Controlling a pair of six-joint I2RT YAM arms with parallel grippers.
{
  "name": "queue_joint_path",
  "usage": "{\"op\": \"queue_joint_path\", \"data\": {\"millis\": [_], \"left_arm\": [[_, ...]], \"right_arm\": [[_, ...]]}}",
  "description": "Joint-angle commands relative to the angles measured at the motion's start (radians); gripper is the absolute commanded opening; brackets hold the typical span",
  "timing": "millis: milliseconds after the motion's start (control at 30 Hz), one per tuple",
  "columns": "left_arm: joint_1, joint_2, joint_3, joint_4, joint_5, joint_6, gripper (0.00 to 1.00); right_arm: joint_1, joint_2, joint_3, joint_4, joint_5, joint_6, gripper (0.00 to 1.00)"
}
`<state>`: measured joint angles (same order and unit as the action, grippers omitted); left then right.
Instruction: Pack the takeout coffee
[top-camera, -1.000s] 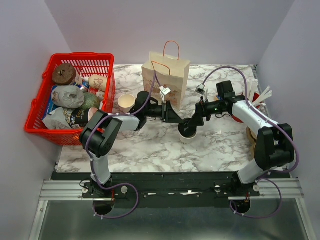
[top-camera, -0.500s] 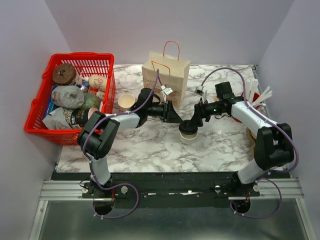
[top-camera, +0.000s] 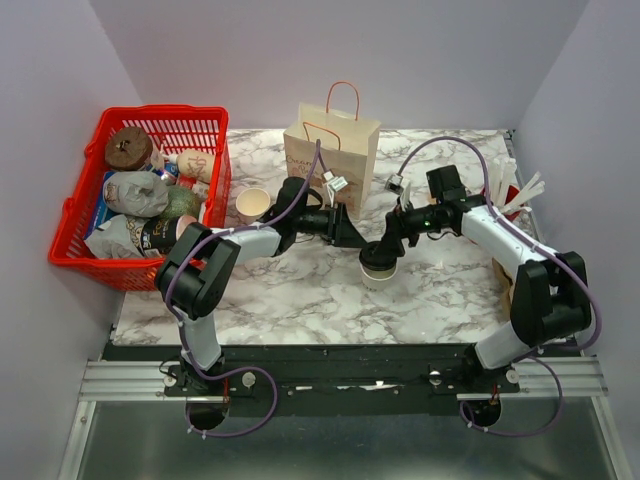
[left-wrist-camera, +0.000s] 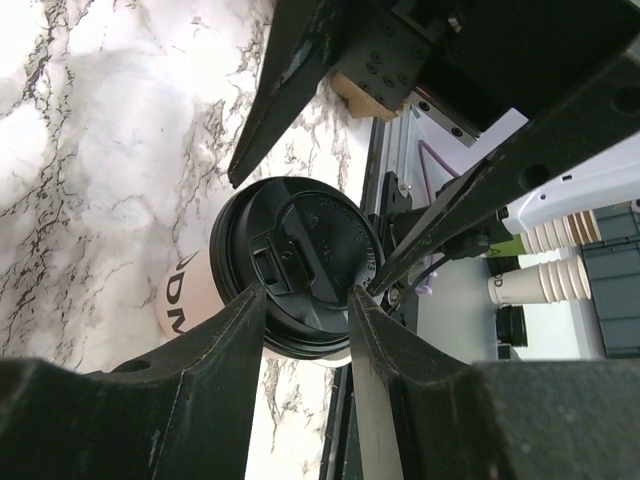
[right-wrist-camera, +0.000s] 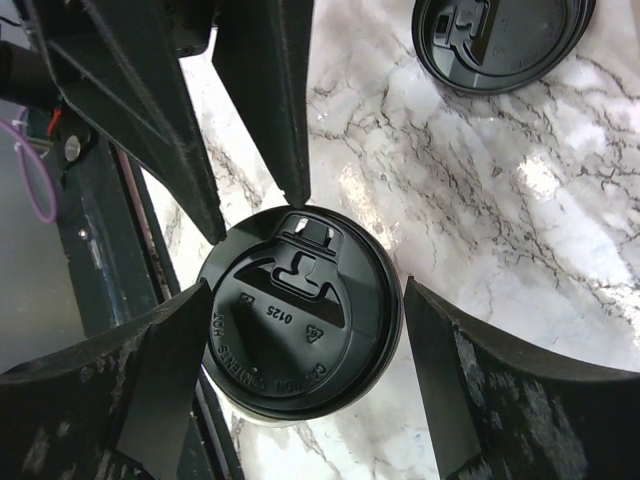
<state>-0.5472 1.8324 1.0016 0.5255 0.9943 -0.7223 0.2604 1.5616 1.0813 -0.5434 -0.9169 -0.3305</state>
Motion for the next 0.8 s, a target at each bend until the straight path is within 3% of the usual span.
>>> {"op": "queue_joint_path", "data": {"millis": [0, 300, 767], "left_arm": [[-0.003, -0.041, 0.000, 0.039, -0.013, -0.006, 0.46], [0.007, -0.022, 0.041, -0.084, -0.078, 0.066, 0.47], [-0.007, 0.033, 0.083, -0.050, -0.069, 0.061, 0.48]], "right_arm": [[0.019, -0.046, -0.021, -0.007, 0.033, -0.056, 0.85], [0.042, -0.078, -0.058, -0.018, 0.049, -0.088, 0.83], [0.100, -0.120, -0.070, -0.040, 0.128, -0.162, 0.79]]}}
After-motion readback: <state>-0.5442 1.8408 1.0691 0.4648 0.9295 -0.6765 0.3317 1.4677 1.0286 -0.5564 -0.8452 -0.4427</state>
